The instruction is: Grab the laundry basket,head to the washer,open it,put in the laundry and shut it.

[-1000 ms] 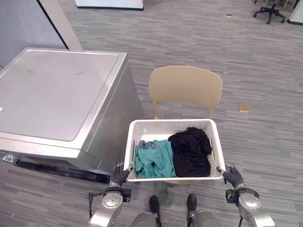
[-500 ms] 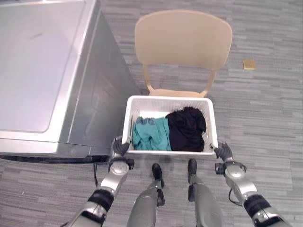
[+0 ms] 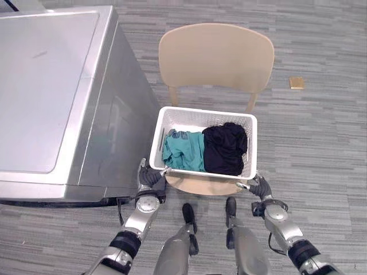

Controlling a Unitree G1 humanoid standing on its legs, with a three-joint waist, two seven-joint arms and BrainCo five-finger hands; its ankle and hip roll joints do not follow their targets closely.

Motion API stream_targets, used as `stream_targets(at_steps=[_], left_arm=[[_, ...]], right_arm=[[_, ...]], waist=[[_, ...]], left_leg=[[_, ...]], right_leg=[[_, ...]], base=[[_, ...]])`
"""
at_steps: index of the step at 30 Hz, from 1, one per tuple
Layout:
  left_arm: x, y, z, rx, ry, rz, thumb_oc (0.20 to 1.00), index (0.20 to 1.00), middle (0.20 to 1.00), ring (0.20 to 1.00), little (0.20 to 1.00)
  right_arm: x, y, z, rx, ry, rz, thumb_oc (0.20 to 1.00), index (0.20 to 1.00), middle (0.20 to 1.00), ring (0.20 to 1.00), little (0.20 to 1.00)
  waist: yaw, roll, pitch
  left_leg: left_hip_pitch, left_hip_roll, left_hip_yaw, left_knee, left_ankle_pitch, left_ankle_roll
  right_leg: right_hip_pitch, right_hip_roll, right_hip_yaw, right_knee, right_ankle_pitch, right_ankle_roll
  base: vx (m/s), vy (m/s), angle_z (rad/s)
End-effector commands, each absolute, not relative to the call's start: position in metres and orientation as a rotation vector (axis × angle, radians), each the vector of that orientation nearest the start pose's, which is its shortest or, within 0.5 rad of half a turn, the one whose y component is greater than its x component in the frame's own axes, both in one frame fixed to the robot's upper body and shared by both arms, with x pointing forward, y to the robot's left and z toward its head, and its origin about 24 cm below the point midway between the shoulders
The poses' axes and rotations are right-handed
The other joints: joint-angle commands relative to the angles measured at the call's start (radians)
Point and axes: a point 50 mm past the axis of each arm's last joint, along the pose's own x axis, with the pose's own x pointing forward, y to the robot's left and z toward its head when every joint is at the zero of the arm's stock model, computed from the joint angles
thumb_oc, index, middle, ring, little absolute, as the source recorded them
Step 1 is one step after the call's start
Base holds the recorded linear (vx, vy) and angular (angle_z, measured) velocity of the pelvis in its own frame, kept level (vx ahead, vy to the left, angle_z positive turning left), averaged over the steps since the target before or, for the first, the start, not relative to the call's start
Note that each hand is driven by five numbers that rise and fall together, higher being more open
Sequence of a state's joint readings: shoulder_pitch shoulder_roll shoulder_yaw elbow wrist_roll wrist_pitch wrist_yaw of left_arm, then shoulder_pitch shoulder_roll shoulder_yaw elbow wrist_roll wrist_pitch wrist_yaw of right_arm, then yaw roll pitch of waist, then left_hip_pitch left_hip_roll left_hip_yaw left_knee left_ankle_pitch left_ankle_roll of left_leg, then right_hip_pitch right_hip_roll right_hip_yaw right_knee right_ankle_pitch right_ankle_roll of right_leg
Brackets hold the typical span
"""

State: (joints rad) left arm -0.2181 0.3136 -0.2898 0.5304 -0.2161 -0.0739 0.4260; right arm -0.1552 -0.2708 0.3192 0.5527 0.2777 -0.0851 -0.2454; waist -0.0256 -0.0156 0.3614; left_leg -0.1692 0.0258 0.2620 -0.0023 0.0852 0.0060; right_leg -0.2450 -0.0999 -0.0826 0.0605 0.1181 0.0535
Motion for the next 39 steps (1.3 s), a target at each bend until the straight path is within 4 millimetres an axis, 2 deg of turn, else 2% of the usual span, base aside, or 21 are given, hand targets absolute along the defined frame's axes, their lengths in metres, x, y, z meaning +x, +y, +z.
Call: stream_targets(at_steps=[1, 5, 6, 8, 11, 13, 15, 16, 18, 20, 23, 28, 29, 30, 31, 32, 34, 35, 37, 38, 39], left_arm=[[0.277, 0.191, -0.005, 0.19, 0.174, 0.248, 1.0, 1.0, 1.0, 1.0, 1.0], [0.268, 0.198, -0.006, 0.168, 0.174, 0.254, 1.0, 1.0, 1.0, 1.0, 1.0], [0.257, 0.209, -0.009, 0.161, 0.187, 0.25, 1.0, 1.0, 1.0, 1.0, 1.0], [0.239, 0.219, -0.019, 0.17, 0.24, 0.227, 1.0, 1.0, 1.0, 1.0, 1.0], [0.232, 0.223, -0.025, 0.184, 0.272, 0.22, 1.0, 1.0, 1.0, 1.0, 1.0], [0.195, 0.237, -0.059, 0.224, 0.461, 0.204, 1.0, 1.0, 1.0, 1.0, 1.0], [0.168, 0.242, -0.086, 0.239, 0.619, 0.201, 1.0, 1.0, 1.0, 1.0, 1.0], [0.168, 0.242, -0.086, 0.239, 0.619, 0.201, 1.0, 1.0, 1.0, 1.0, 1.0], [0.147, 0.246, -0.108, 0.246, 0.758, 0.218, 1.0, 1.0, 1.0, 1.0, 1.0], [0.139, 0.247, -0.115, 0.217, 0.805, 0.245, 1.0, 1.0, 1.0, 1.0, 1.0], [0.132, 0.249, -0.127, 0.224, 0.881, 0.273, 1.0, 1.0, 1.0, 1.0, 1.0], [0.128, 0.248, -0.131, 0.233, 0.906, 0.275, 1.0, 1.0, 1.0, 1.0, 1.0], [0.123, 0.247, -0.136, 0.234, 0.939, 0.285, 1.0, 1.0, 1.0, 1.0, 1.0], [0.123, 0.247, -0.136, 0.234, 0.939, 0.285, 1.0, 1.0, 1.0, 1.0, 1.0], [0.126, 0.246, -0.135, 0.239, 0.932, 0.281, 1.0, 1.0, 1.0, 1.0, 1.0], [0.133, 0.244, -0.134, 0.245, 0.919, 0.272, 1.0, 1.0, 1.0, 1.0, 1.0], [0.142, 0.241, -0.132, 0.249, 0.904, 0.257, 1.0, 1.0, 1.0, 1.0, 1.0], [0.145, 0.239, -0.132, 0.246, 0.898, 0.251, 1.0, 1.0, 1.0, 1.0, 1.0], [0.147, 0.236, -0.132, 0.259, 0.899, 0.235, 1.0, 1.0, 1.0, 1.0, 1.0], [0.146, 0.237, -0.132, 0.261, 0.897, 0.237, 1.0, 1.0, 1.0, 1.0, 1.0], [0.146, 0.243, -0.131, 0.264, 0.902, 0.254, 1.0, 1.0, 1.0, 1.0, 1.0]], right_arm=[[0.258, -0.176, -0.028, -0.121, 0.276, -0.065, 1.0, 1.0, 1.0, 1.0, 1.0], [0.25, -0.191, -0.032, -0.179, 0.295, -0.086, 1.0, 1.0, 1.0, 1.0, 1.0], [0.241, -0.208, -0.036, -0.252, 0.327, -0.093, 1.0, 1.0, 1.0, 1.0, 1.0], [0.225, -0.223, -0.047, -0.327, 0.397, -0.076, 1.0, 1.0, 1.0, 1.0, 1.0], [0.217, -0.228, -0.054, -0.357, 0.439, -0.061, 1.0, 1.0, 1.0, 1.0, 1.0], [0.182, -0.242, -0.082, -0.382, 0.61, -0.045, 1.0, 1.0, 1.0, 1.0, 1.0], [0.162, -0.244, -0.101, -0.371, 0.722, -0.047, 1.0, 1.0, 1.0, 1.0, 1.0], [0.162, -0.244, -0.101, -0.371, 0.722, -0.047, 1.0, 1.0, 1.0, 1.0, 1.0], [0.152, -0.244, -0.112, -0.365, 0.787, -0.054, 1.0, 1.0, 1.0, 1.0, 1.0], [0.15, -0.242, -0.114, -0.344, 0.801, -0.063, 1.0, 1.0, 1.0, 1.0, 1.0], [0.152, -0.243, -0.118, -0.362, 0.826, -0.067, 1.0, 1.0, 1.0, 1.0, 1.0], [0.152, -0.242, -0.121, -0.373, 0.841, -0.065, 1.0, 1.0, 1.0, 1.0, 1.0], [0.15, -0.242, -0.123, -0.372, 0.852, -0.069, 1.0, 1.0, 1.0, 1.0, 1.0], [0.15, -0.242, -0.123, -0.372, 0.852, -0.07, 1.0, 1.0, 1.0, 1.0, 1.0], [0.148, -0.242, -0.124, -0.374, 0.862, -0.077, 1.0, 1.0, 1.0, 1.0, 1.0], [0.143, -0.245, -0.128, -0.353, 0.892, -0.11, 1.0, 1.0, 1.0, 1.0, 1.0], [0.139, -0.247, -0.13, -0.337, 0.911, -0.139, 1.0, 1.0, 1.0, 1.0, 1.0], [0.135, -0.247, -0.133, -0.322, 0.931, -0.156, 1.0, 1.0, 1.0, 1.0, 1.0], [0.137, -0.245, -0.134, -0.308, 0.937, -0.167, 1.0, 1.0, 1.0, 1.0, 1.0], [0.141, -0.241, -0.133, -0.302, 0.93, -0.154, 1.0, 1.0, 1.0, 1.0, 1.0], [0.147, -0.235, -0.132, -0.291, 0.905, -0.138, 1.0, 1.0, 1.0, 1.0, 1.0]], waist=[[0.002, -0.005, -0.048], [0.008, -0.004, -0.057], [0.016, -0.007, -0.074], [0.024, -0.008, -0.094], [0.028, -0.009, -0.102], [0.04, -0.007, -0.134], [0.05, -0.007, -0.155], [0.049, -0.007, -0.154], [0.06, -0.007, -0.16], [0.064, -0.006, -0.154], [0.073, -0.005, -0.131], [0.066, -0.002, -0.144], [0.06, -0.002, -0.156], [0.06, -0.002, -0.155], [0.055, -0.003, -0.163], [0.038, 0.003, -0.175], [0.02, 0.013, -0.191], [0.019, 0.018, -0.199], [0.019, 0.015, -0.202], [0.024, 0.009, -0.2], [0.03, 0.003, -0.187]], left_leg=[[-0.034, 0.003, -0.048, 0.1, -0.054, -0.038], [0.005, 0.007, -0.055, 0.081, -0.045, -0.042], [0.035, 0.014, -0.061, 0.066, -0.037, -0.047], [0.073, 0.024, -0.071, 0.043, -0.026, -0.052], [0.089, 0.026, -0.075, 0.032, -0.021, -0.054], [0.133, 0.036, -0.092, 0.006, -0.002, -0.064], [0.15, 0.043, -0.103, 0.005, 0.003, -0.07], [0.151, 0.043, -0.104, 0.005, 0.003, -0.07], [0.152, 0.047, -0.116, 0.032, -0.001, -0.074], [0.144, 0.045, -0.123, 0.055, -0.003, -0.076], [0.054, 0.04, -0.142, 0.139, 0.006, -0.096], [0.065, 0.062, -0.134, 0.11, -0.006, -0.099], [0.099, 0.11, -0.107, 0.078, -0.001, -0.11], [0.1, 0.11, -0.107, 0.077, -0.001, -0.11], [0.111, 0.143, -0.077, 0.065, 0.008, -0.119], [0.137, 0.206, 0.008, 0.027, 0.042, -0.14], [0.155, 0.231, 0.095, -0.005, 0.059, -0.156], [0.162, 0.221, 0.098, -0.029, 0.057, -0.157], [0.15, 0.178, 0.058, -0.009, 0.029, -0.143], [0.148, 0.149, 0.046, -0.005, 0.006, -0.124], [0.157, 0.111, 0.035, -0.011, -0.018, -0.09]], right_leg=[[0.015, -0.033, -0.006, 0.024, -0.023, 0.039], [0.061, -0.026, -0.021, 0.004, -0.026, 0.04], [0.097, -0.019, -0.034, -0.011, -0.033, 0.042], [0.133, -0.011, -0.049, -0.018, -0.042, 0.044], [0.148, -0.008, -0.055, -0.019, -0.047, 0.044], [0.196, 0.006, -0.079, -0.024, -0.062, 0.043], [0.226, 0.016, -0.092, -0.031, -0.073, 0.04], [0.229, 0.016, -0.094, -0.032, -0.073, 0.04], [0.253, 0.02, -0.105, -0.042, -0.08, 0.036], [0.255, 0.018, -0.112, -0.045, -0.079, 0.031], [0.232, -0.008, -0.151, -0.056, -0.066, 0.026], [0.208, -0.037, -0.177, -0.057, -0.048, 0.04], [0.216, -0.067, -0.201, -0.065, -0.037, 0.054], [0.217, -0.066, -0.201, -0.065, -0.037, 0.054], [0.218, -0.091, -0.219, -0.064, -0.031, 0.064], [0.228, -0.127, -0.266, -0.067, -0.021, 0.08], [0.247, -0.162, -0.319, -0.075, -0.012, 0.097], [0.258, -0.177, -0.338, -0.08, -0.006, 0.105], [0.268, -0.221, -0.344, -0.072, 0.017, 0.119], [0.262, -0.243, -0.327, -0.047, 0.019, 0.121], [0.235, -0.268, -0.278, 0.048, 0.021, 0.109]], base=[[0.03, -0.031, 0.08], [0.05, -0.055, 0.12], [0.08, -0.097, 0.23], [0.08, -0.112, 0.16], [0.05, -0.063, 0.08], [0.06, -0.125, 0.19], [0.04, -0.104, 0.2], [0.03, -0.071, 0.26], [0.01, -0.058, 0.12], [-0.04, -0.039, 0.09], [-0.16, 0.0, 0.44], [-0.04, 0.078, 0.56], [0.02, 0.132, 0.29], [0.01, 0.234, 0.43], [-0.04, 0.256, 0.61], [-0.06, 0.364, 0.59], [-0.01, 0.303, 0.78], [0.06, 0.309, 1.44], [0.09, 0.361, 1.33], [0.12, 0.446, 0.54], [0.09, 0.338, 0.25]])
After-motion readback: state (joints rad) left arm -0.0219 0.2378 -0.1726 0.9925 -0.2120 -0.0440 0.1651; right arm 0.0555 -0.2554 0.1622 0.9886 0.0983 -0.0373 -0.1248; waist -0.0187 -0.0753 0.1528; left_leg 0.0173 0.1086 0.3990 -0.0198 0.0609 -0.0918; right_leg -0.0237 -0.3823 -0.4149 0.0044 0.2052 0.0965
